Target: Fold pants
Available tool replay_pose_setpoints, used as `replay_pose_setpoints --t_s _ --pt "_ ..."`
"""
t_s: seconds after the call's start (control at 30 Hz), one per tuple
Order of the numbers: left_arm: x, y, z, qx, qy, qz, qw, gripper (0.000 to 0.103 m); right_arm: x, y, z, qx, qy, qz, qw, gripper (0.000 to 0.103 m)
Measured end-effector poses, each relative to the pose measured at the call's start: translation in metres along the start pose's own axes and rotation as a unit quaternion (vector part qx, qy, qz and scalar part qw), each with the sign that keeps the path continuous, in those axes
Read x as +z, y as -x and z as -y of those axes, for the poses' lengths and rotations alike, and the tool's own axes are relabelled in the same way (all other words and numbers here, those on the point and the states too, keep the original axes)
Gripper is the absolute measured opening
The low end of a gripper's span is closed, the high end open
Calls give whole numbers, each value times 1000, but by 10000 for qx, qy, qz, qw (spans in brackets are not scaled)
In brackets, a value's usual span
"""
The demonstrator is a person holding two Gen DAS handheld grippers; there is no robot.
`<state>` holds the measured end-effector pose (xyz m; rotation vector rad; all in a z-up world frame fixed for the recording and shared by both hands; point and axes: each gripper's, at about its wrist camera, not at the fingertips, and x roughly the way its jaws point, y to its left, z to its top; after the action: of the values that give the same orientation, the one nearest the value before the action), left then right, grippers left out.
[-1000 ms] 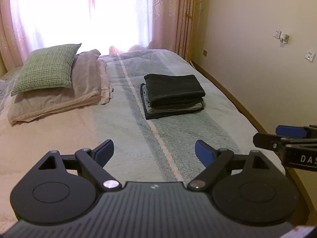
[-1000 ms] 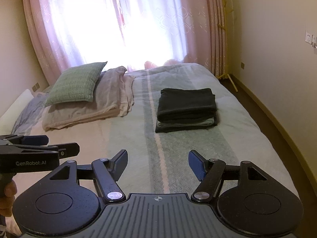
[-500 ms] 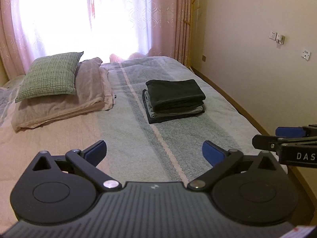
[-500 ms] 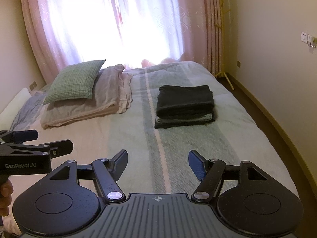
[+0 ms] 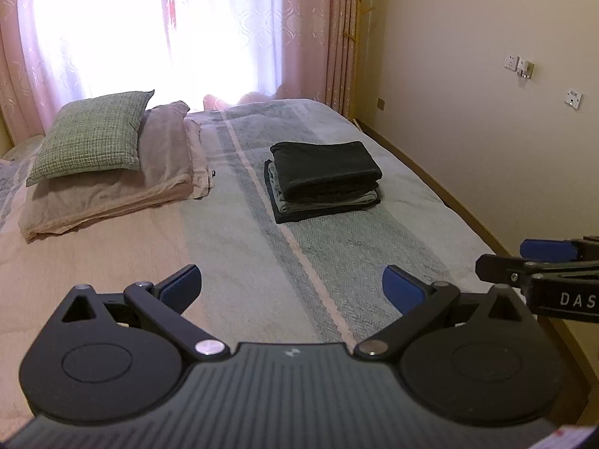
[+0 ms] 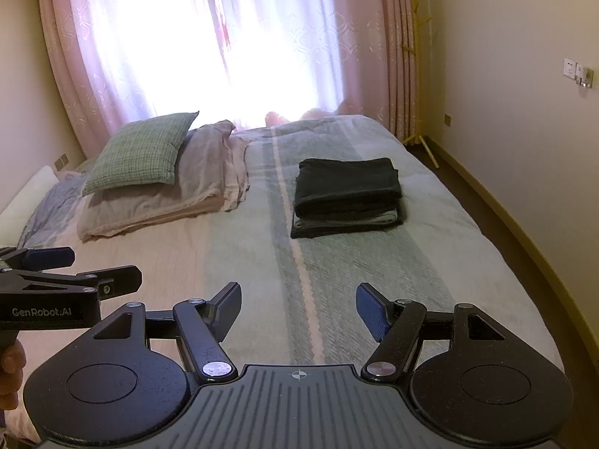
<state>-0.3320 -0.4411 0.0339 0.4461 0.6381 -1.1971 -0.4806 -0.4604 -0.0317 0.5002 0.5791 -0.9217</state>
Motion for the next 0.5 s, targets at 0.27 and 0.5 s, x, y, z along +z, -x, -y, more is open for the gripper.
replay_pose_setpoints --t_s 0.27,0.5 --pt "-8 3 10 -105 -55 -65 9999 102 -11 11 1 -76 -52 -28 10000 65" --pt "-8 2 21 -110 -26 -68 9999 102 -13 15 10 -62 -14 -22 10000 65"
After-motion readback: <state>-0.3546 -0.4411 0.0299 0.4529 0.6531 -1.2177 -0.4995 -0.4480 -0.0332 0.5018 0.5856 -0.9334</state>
